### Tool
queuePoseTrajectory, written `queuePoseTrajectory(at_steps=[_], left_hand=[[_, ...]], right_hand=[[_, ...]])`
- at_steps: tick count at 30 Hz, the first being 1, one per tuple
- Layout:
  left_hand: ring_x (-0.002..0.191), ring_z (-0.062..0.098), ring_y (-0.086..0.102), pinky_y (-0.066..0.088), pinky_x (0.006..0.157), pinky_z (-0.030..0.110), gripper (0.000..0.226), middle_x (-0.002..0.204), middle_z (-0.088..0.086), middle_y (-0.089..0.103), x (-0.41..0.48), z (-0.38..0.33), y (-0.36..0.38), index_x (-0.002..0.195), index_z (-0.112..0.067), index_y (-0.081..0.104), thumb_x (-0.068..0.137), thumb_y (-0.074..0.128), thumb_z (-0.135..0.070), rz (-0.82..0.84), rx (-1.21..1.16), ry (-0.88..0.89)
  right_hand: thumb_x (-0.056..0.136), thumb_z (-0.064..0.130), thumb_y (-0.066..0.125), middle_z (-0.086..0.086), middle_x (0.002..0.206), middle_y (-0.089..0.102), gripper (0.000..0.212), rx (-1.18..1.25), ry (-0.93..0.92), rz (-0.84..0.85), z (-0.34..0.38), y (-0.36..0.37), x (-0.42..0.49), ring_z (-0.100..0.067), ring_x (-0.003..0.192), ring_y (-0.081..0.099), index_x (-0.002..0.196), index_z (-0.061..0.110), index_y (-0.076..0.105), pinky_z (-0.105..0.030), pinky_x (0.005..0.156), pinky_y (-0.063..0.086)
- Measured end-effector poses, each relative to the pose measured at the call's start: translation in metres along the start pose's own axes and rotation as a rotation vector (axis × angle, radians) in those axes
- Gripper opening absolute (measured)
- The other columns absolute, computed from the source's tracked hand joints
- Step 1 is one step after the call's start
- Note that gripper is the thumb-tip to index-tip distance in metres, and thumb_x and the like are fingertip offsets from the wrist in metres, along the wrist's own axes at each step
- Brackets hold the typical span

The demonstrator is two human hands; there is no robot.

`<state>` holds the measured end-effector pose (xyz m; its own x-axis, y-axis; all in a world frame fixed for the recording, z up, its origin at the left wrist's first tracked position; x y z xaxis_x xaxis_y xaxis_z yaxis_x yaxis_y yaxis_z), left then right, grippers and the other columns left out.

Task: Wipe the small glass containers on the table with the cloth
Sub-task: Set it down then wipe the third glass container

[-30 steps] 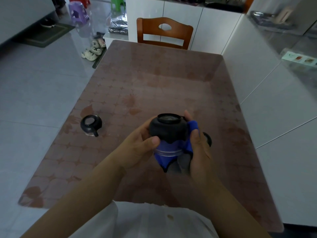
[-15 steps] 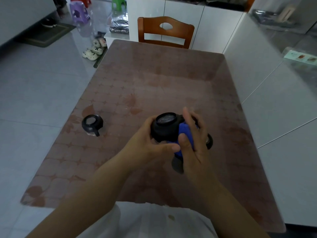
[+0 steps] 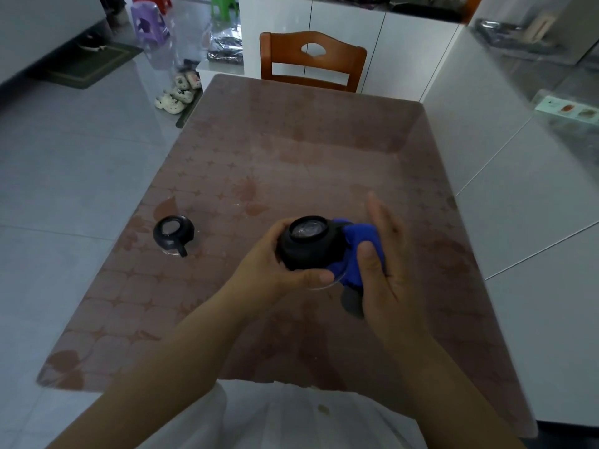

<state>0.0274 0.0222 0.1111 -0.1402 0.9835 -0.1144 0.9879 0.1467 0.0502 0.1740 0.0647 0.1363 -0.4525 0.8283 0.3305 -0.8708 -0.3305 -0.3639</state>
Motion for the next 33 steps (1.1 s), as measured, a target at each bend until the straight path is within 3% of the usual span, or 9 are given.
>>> queuePoseTrajectory(at_steps=[2,4,10,14,18,23,25,29,33], left_hand=[[0.104,0.005,0.065,0.055,0.086,0.025,0.074,0.117,-0.009,0.064,0.0,0.0,0.003,0.121,-0.026,0.052,0.055,0.085,-0.02,0.022,0.006,0.002],[0.107,0.008,0.064,0.056,0.088,0.03,0.078,0.118,-0.009,0.065,0.001,0.001,0.004,0.122,-0.027,0.052,0.054,0.09,-0.025,0.04,0.023,0.01],[0.111,0.015,0.063,0.055,0.083,0.027,0.086,0.126,0.001,0.061,0.0,0.002,-0.001,0.129,-0.02,0.049,0.052,0.086,-0.037,0.083,-0.077,0.026],[0.113,0.017,0.062,0.055,0.088,0.031,0.09,0.127,0.001,0.06,0.002,0.006,-0.003,0.129,-0.021,0.049,0.051,0.088,-0.044,0.09,-0.068,0.014],[0.109,0.012,0.064,0.054,0.081,0.023,0.08,0.125,0.0,0.061,0.005,0.011,-0.004,0.128,-0.021,0.05,0.056,0.085,-0.031,0.065,-0.076,0.005],[0.106,0.009,0.064,0.053,0.078,0.018,0.087,0.121,-0.004,0.063,0.008,0.014,-0.018,0.125,-0.026,0.052,0.048,0.089,-0.04,0.066,-0.076,-0.005],[0.107,0.009,0.065,0.052,0.08,0.017,0.086,0.119,-0.007,0.066,0.008,0.011,-0.02,0.123,-0.028,0.054,0.046,0.09,-0.04,0.147,-0.081,0.003],[0.11,0.014,0.064,0.051,0.085,0.022,0.08,0.115,-0.012,0.068,0.012,0.004,-0.013,0.118,-0.029,0.057,0.047,0.09,-0.045,0.265,-0.141,0.028],[0.109,0.02,0.063,0.053,0.087,0.03,0.092,0.115,-0.004,0.067,0.018,0.002,-0.012,0.123,-0.014,0.05,0.046,0.092,-0.04,0.29,-0.196,0.012]], right_hand=[[0.089,0.06,0.027,0.01,0.152,0.011,0.045,-0.048,-0.003,0.088,0.003,0.009,0.0,0.014,0.132,0.018,0.133,0.053,0.029,0.005,0.096,0.023],[0.087,0.063,0.027,0.019,0.152,0.007,0.039,0.004,0.017,0.122,0.005,0.014,0.001,0.007,0.136,0.017,0.125,0.062,0.036,0.004,0.096,0.026],[0.098,0.018,0.035,0.006,0.154,0.018,0.044,0.095,-0.034,0.047,-0.001,0.009,0.002,0.006,0.139,0.02,0.135,0.041,0.027,-0.008,0.107,0.026],[0.099,0.021,0.033,0.009,0.153,0.018,0.053,0.18,0.028,0.062,-0.006,0.009,-0.004,0.004,0.138,0.021,0.142,0.047,0.013,-0.011,0.109,0.025],[0.097,0.027,0.035,0.008,0.154,0.019,0.059,0.258,0.078,0.077,-0.011,0.004,-0.007,-0.003,0.139,0.027,0.138,0.056,0.006,-0.023,0.109,0.035],[0.096,0.042,0.036,0.013,0.148,0.033,0.045,0.216,0.135,-0.071,-0.017,-0.021,0.0,-0.005,0.133,0.04,0.13,0.06,0.014,-0.03,0.103,0.043],[0.091,0.039,0.039,0.015,0.144,0.038,0.045,0.285,0.179,-0.084,-0.016,-0.031,0.009,-0.006,0.131,0.043,0.131,0.051,0.021,-0.02,0.098,0.046],[0.078,0.065,0.051,0.015,0.142,0.045,0.055,0.545,0.275,0.209,-0.009,-0.02,0.026,-0.009,0.128,0.047,0.128,0.045,0.045,-0.021,0.094,0.047],[0.091,0.043,0.049,-0.003,0.139,0.051,0.042,0.756,0.392,0.389,-0.011,0.004,0.026,-0.027,0.129,0.047,0.131,0.03,0.051,-0.044,0.104,0.038]])
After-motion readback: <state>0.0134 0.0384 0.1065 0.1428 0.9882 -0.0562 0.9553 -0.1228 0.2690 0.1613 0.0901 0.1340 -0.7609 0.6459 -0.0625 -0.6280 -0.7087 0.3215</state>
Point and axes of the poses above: each hand's wrist, its own x-axis towards the middle knuckle, its own y-axis out of the palm, z = x × y, the point moved 3 cm from there along x, towards the middle knuckle
